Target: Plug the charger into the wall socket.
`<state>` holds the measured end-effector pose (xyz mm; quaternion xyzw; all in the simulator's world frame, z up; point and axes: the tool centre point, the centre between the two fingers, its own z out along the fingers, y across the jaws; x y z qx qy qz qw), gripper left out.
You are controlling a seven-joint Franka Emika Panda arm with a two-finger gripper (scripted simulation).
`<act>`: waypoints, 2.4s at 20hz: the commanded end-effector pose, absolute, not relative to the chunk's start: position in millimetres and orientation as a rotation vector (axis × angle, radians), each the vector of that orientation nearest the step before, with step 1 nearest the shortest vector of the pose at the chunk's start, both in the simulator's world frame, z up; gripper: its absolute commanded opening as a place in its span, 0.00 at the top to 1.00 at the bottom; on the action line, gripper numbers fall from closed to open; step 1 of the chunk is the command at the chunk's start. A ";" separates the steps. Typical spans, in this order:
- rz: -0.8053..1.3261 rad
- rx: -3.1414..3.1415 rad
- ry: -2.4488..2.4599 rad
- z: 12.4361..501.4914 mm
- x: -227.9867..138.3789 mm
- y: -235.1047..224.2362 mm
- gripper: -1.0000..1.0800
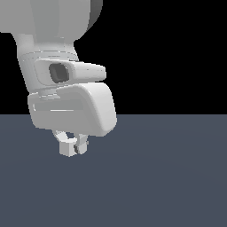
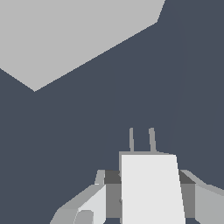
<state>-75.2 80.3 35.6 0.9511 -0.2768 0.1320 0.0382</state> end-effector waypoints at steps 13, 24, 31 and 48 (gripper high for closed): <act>0.431 3.057 -0.356 71.7 -68.0 63.6 1.00; 0.434 3.103 -0.066 91.4 -61.6 56.0 1.00; 0.432 3.114 0.037 97.9 -59.1 53.9 1.00; 0.429 3.118 0.075 100.0 -53.4 53.4 1.00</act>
